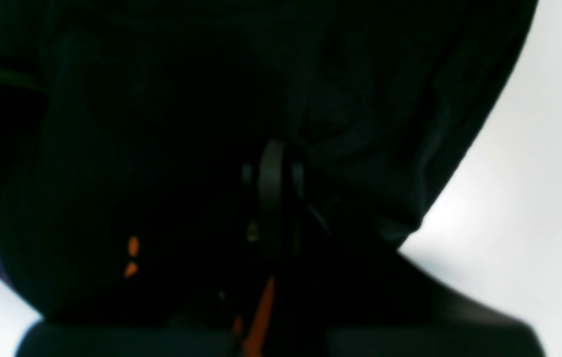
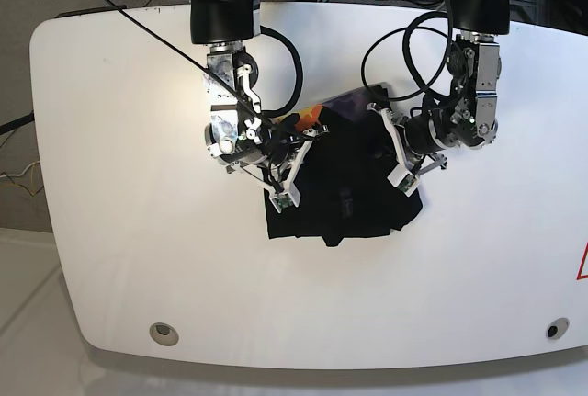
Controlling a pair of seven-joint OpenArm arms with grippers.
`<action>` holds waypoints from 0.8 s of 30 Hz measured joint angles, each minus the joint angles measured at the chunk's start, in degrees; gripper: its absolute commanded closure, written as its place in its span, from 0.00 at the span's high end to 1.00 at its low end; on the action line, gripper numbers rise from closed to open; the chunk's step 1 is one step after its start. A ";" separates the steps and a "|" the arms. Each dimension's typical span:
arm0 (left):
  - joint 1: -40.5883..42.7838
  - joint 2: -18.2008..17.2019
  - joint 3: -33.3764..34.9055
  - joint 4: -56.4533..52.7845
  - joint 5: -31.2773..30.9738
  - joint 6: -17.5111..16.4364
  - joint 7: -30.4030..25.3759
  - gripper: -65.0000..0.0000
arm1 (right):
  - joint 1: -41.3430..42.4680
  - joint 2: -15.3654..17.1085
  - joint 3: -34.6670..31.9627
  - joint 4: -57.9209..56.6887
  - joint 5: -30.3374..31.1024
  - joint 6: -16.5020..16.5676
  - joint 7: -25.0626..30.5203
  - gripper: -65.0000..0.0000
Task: Fold the T-shirt properly
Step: 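Hold the shirt edges with both grippers and press them square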
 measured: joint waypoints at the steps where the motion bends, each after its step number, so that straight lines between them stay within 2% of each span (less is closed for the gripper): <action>1: -0.31 -0.17 0.00 -0.28 0.31 0.15 -0.04 0.00 | 0.17 0.04 0.50 -0.22 0.55 0.37 -0.02 0.00; 7: -2.21 -0.96 -0.02 -2.45 0.26 0.24 -0.04 0.00 | 2.05 0.02 1.38 -2.82 0.57 0.55 0.15 0.00; 11: -3.15 -1.01 -0.02 -3.21 0.85 0.63 0.17 0.00 | 3.06 0.02 2.60 -5.75 0.83 0.85 3.19 0.00; 16: -3.06 -1.29 -0.04 -3.19 0.79 0.61 0.11 0.00 | 2.84 0.02 2.91 -5.44 0.98 0.92 4.04 0.00; 20: -3.15 -1.44 -0.09 -2.54 1.05 0.68 0.74 0.00 | 2.23 -0.04 2.86 -2.97 0.42 0.52 2.32 0.00; 24: -2.69 -1.75 -0.20 0.81 3.98 1.51 3.67 0.00 | 0.87 0.11 2.89 1.99 -1.29 0.11 -2.29 0.00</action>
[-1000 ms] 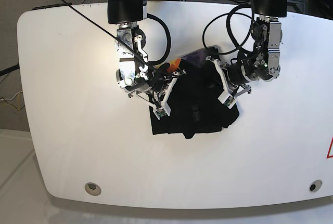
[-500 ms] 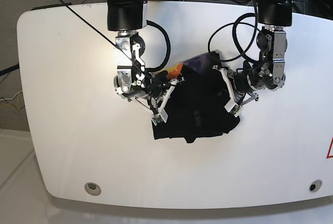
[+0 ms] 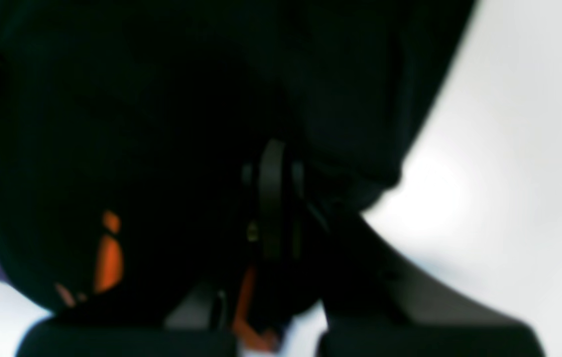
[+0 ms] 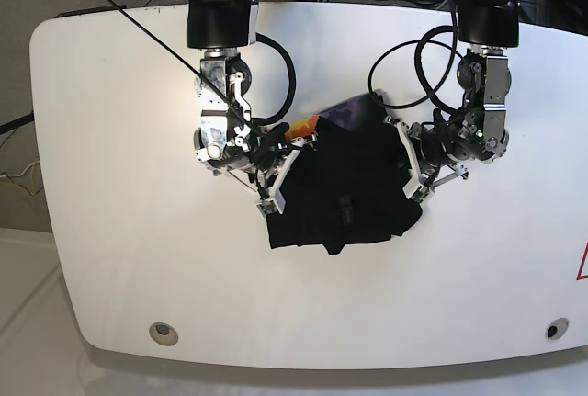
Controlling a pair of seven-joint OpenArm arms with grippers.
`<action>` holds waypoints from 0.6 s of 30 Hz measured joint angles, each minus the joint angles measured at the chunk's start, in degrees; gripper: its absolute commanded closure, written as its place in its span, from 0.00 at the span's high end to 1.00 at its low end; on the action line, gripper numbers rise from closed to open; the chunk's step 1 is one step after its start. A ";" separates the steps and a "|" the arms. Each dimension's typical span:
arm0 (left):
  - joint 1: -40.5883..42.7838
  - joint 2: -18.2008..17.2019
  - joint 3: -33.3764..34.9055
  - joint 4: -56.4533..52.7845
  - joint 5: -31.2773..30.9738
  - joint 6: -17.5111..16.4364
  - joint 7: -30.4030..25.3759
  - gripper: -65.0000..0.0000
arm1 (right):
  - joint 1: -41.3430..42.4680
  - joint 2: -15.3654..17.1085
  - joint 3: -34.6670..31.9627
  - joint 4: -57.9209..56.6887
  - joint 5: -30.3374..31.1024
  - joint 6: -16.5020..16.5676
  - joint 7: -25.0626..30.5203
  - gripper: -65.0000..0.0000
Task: Fold the T-shirt properly
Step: 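Hold the shirt edges with both grippers and press them square, then open both grippers and lift them away from the folded shirt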
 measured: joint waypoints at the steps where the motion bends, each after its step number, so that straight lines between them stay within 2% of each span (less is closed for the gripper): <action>1: 0.17 -0.07 -0.02 0.74 0.31 0.02 0.04 0.00 | -0.46 0.09 0.02 1.27 -0.42 -0.46 -0.68 0.00; 7: 0.98 0.07 -2.75 7.45 -0.02 -0.07 1.90 0.00 | -3.06 1.09 0.63 9.97 -3.13 -0.79 -4.50 0.00; 18: 0.96 -0.13 -10.62 16.48 0.22 0.00 2.60 0.00 | -4.79 0.55 0.13 17.90 -2.56 -0.50 -4.61 0.00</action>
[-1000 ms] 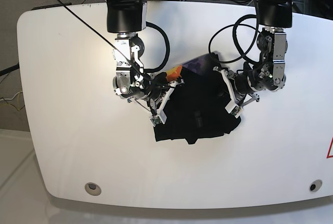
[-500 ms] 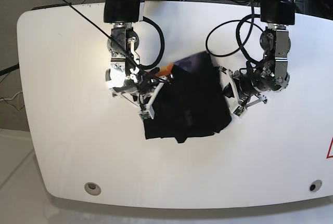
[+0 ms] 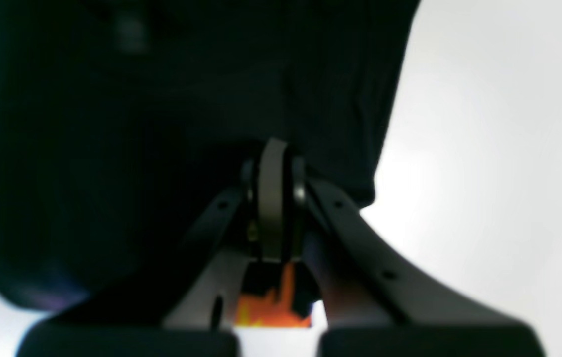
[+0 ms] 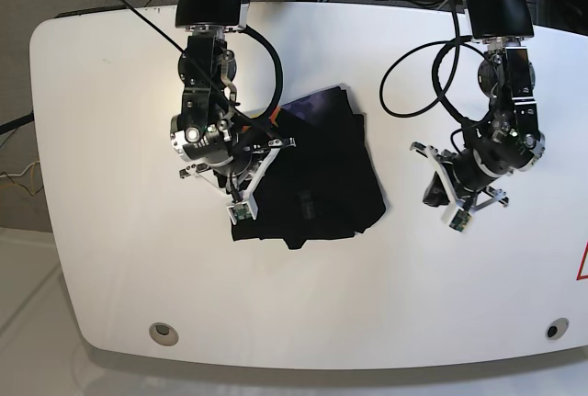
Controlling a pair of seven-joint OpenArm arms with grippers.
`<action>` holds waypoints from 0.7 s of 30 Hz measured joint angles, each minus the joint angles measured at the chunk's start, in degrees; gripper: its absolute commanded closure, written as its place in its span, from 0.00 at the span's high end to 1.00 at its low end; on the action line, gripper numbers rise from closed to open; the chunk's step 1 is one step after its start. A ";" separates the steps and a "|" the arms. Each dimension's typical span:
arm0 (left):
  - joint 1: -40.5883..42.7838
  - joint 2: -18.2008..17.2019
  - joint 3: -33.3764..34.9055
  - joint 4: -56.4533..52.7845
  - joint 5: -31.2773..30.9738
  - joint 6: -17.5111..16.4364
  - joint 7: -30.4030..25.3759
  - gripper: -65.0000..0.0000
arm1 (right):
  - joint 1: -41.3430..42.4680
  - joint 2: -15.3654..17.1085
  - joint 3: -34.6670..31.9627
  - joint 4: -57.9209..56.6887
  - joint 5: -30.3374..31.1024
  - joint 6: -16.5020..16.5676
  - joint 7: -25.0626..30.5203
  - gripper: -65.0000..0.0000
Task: Fold the T-shirt properly
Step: 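Open both grippers and lift them away from the folded shirt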
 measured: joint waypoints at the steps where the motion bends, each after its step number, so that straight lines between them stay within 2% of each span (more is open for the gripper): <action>1: 0.04 0.04 -0.83 1.01 0.24 0.02 0.11 0.00 | -0.68 0.02 0.02 1.29 0.50 0.02 -0.24 0.00; 13: 4.31 0.22 -6.14 9.25 -0.55 -0.04 -0.02 0.00 | -4.35 0.28 0.76 14.12 -0.35 -0.37 0.02 0.00; 17: 6.27 0.13 -8.28 10.78 -0.52 0.00 -0.04 0.00 | -6.19 -0.17 4.68 14.88 0.02 -0.22 -0.04 0.00; 21: 8.44 0.24 -10.99 10.99 -0.61 -0.04 -0.02 0.00 | -7.87 -0.11 11.34 14.86 -0.68 -0.35 -0.72 0.00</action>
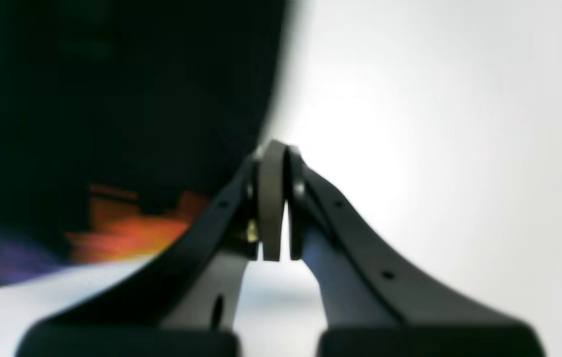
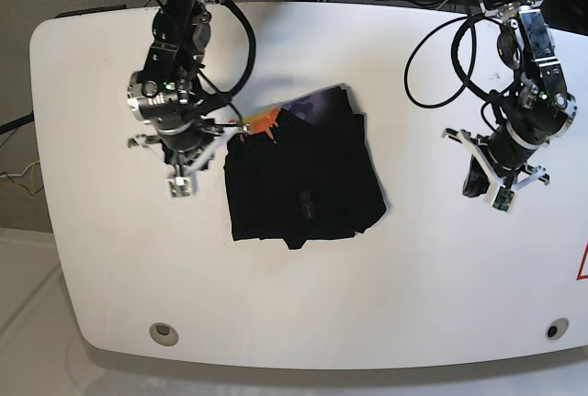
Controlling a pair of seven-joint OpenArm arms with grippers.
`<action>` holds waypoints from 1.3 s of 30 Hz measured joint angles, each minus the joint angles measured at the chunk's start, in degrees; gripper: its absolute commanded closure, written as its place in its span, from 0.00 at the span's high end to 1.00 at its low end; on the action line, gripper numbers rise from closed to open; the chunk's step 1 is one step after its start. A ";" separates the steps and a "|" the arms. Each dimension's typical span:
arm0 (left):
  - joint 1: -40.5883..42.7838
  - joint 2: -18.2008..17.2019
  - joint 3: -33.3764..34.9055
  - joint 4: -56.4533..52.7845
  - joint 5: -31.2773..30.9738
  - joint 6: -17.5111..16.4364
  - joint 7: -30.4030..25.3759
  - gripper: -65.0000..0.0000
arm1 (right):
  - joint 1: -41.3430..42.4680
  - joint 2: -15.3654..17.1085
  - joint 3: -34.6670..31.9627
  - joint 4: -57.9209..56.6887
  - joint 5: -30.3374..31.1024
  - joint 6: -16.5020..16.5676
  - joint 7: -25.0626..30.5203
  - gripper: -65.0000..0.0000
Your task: Fold the T-shirt properly
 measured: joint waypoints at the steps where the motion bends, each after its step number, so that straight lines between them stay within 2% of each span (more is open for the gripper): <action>1: 0.39 0.04 -0.70 0.00 0.02 0.00 0.04 0.00 | -0.42 0.24 1.22 0.00 -0.15 -0.20 -0.09 0.00; 10: 3.41 -0.04 -8.59 0.02 0.22 0.02 0.13 0.00 | -4.22 0.00 11.58 0.17 0.22 -0.22 0.13 0.00; 24: 10.32 0.04 -14.27 0.02 0.44 0.02 0.13 0.00 | -10.16 -0.24 27.12 0.15 0.37 -0.28 0.09 0.00; 29: 12.26 0.13 -14.14 0.02 0.20 -0.02 0.07 0.00 | -10.62 -0.28 31.10 0.11 0.52 -4.46 0.13 0.00; 35: 14.32 0.24 -14.01 0.02 0.04 0.00 -0.04 0.00 | -11.30 -0.24 31.63 0.04 0.61 -11.82 0.11 0.00; 39: 15.98 0.33 -13.86 0.00 0.04 0.02 0.07 0.00 | -11.43 -0.37 31.56 0.04 0.98 -13.99 0.04 0.00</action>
